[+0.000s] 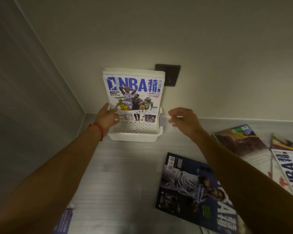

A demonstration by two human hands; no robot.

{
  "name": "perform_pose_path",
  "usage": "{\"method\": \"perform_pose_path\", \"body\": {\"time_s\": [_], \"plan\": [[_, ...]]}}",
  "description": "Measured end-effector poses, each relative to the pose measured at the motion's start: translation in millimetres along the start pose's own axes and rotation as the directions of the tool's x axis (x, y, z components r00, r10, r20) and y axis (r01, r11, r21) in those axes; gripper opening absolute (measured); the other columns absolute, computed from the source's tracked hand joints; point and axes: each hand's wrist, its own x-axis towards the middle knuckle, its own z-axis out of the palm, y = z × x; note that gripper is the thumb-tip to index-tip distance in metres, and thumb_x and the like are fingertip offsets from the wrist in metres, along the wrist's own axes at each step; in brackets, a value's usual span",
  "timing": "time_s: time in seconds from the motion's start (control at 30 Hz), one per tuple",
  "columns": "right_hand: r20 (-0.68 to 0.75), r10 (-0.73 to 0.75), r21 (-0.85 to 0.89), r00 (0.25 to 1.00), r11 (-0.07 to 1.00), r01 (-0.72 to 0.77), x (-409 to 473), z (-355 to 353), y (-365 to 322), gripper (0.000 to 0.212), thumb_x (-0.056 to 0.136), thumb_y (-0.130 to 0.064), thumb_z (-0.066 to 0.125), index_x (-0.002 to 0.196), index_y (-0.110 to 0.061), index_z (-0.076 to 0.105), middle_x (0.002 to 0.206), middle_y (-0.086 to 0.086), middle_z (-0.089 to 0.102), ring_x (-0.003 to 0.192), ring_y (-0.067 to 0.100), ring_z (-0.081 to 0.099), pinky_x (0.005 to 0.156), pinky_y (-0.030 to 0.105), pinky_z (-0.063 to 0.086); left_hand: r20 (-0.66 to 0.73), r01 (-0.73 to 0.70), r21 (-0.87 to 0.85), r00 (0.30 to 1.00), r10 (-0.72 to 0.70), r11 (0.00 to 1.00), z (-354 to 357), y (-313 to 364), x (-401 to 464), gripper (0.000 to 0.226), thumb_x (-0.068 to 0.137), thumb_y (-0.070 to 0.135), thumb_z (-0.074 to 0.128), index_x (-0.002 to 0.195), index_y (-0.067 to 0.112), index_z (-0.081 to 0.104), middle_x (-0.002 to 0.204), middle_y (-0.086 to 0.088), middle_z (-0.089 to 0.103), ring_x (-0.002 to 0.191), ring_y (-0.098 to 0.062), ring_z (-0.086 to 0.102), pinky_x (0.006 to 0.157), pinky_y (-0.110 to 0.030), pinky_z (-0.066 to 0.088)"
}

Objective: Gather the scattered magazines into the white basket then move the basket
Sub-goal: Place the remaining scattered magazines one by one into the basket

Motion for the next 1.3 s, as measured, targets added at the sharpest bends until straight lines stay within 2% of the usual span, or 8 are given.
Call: {"method": "perform_pose_path", "body": {"time_s": [0.1, 0.23, 0.43, 0.53, 0.67, 0.87, 1.07, 1.3], "plan": [[0.068, -0.003, -0.067, 0.998, 0.998, 0.008, -40.6, -32.9, 34.4, 0.016, 0.093, -0.008, 0.063, 0.093, -0.02, 0.073, 0.102, -0.001, 0.073, 0.076, 0.015, 0.075, 0.077, 0.04, 0.062, -0.143, -0.185, 0.36, 0.958, 0.25, 0.915, 15.1, -22.5, -33.2, 0.032, 0.093, 0.004, 0.051, 0.119, 0.021, 0.055, 0.117, -0.012, 0.063, 0.098, -0.034, 0.064, 0.088, -0.045, 0.054], [0.123, 0.042, -0.28, 0.992, 0.96, -0.006, -93.7, -74.8, 93.5, 0.014, 0.096, -0.012, 0.059, 0.099, -0.015, 0.072, 0.102, -0.002, 0.071, 0.082, 0.014, 0.071, 0.082, 0.033, 0.058, 0.144, -0.421, 0.642, 0.887, 0.438, 0.641, 59.3, -90.5, -116.1, 0.033, 0.081, -0.008, 0.052, 0.099, 0.018, 0.063, 0.098, -0.003, 0.068, 0.09, -0.023, 0.066, 0.082, -0.04, 0.057], [0.072, 0.127, -0.546, 0.989, 0.835, -0.067, -187.1, -117.5, 179.9, 0.015, 0.097, -0.021, 0.054, 0.104, -0.017, 0.067, 0.108, 0.007, 0.067, 0.097, 0.02, 0.063, 0.082, 0.025, 0.045, 0.583, -0.551, 0.74, 0.812, 0.042, 0.386, 141.9, -203.8, -183.1, 0.032, 0.089, 0.016, 0.057, 0.121, 0.013, 0.062, 0.124, -0.012, 0.063, 0.114, -0.025, 0.058, 0.106, -0.041, 0.047], [0.045, 0.075, -0.57, 0.996, 0.821, -0.036, -231.7, -127.0, 210.2, 0.018, 0.093, -0.034, 0.059, 0.109, -0.027, 0.061, 0.119, -0.001, 0.061, 0.106, 0.016, 0.06, 0.092, 0.031, 0.05, 0.63, -0.606, 0.766, 0.774, -0.061, 0.216, 179.8, -230.2, -178.9, 0.065, 0.091, 0.023, 0.056, 0.151, 0.02, 0.031, 0.157, -0.01, 0.032, 0.145, -0.028, 0.029, 0.122, -0.041, 0.027], [0.075, 0.037, -0.567, 0.996, 0.823, 0.012, -263.1, -129.2, 236.5, 0.028, 0.09, -0.043, 0.056, 0.114, -0.029, 0.059, 0.124, -0.005, 0.057, 0.112, 0.013, 0.057, 0.095, 0.028, 0.048, 0.65, -0.664, 0.74, 0.747, -0.139, -0.106, 218.6, -236.8, -148.4, 0.074, 0.095, 0.032, 0.053, 0.156, 0.023, 0.011, 0.166, -0.004, 0.005, 0.153, -0.029, 0.005, 0.122, -0.053, 0.018], [0.112, 0.0, -0.304, 0.994, 0.952, 0.035, -278.2, -130.4, 253.1, 0.041, 0.09, -0.075, 0.024, 0.116, -0.051, 0.044, 0.127, -0.022, 0.048, 0.118, 0.004, 0.052, 0.096, 0.034, 0.051, 0.591, -0.605, 0.722, 0.792, -0.156, -0.336, 224.8, -232.4, -128.0, 0.074, 0.09, 0.05, 0.058, 0.151, 0.02, 0.027, 0.157, -0.009, 0.03, 0.144, -0.031, 0.029, 0.119, -0.051, 0.022], [0.065, 0.013, -0.331, 0.998, 0.943, 0.009, -273.0, -135.6, 256.3, 0.026, 0.094, -0.043, 0.035, 0.108, -0.035, 0.056, 0.122, -0.016, 0.051, 0.101, -0.024, 0.044, 0.081, 0.008, 0.043, 0.499, -0.523, 0.811, 0.853, -0.155, -0.264, 195.2, -209.4, -144.7, 0.068, 0.084, 0.052, 0.065, 0.139, 0.021, 0.04, 0.134, -0.012, 0.045, 0.119, -0.035, 0.05, 0.098, -0.047, 0.046], [0.044, 0.13, -0.175, 0.991, 0.977, -0.12, -257.2, -138.8, 248.0, 0.018, 0.098, -0.024, 0.053, 0.114, -0.027, 0.06, 0.115, -0.006, 0.058, 0.105, 0.01, 0.056, 0.083, 0.014, 0.039, 0.534, -0.533, 0.845, 0.844, -0.039, 0.043, 134.1, -173.3, -185.6, 0.045, 0.093, 0.045, 0.058, 0.132, 0.026, 0.047, 0.116, -0.007, 0.069, 0.102, -0.034, 0.066, 0.083, -0.037, 0.051]]}}
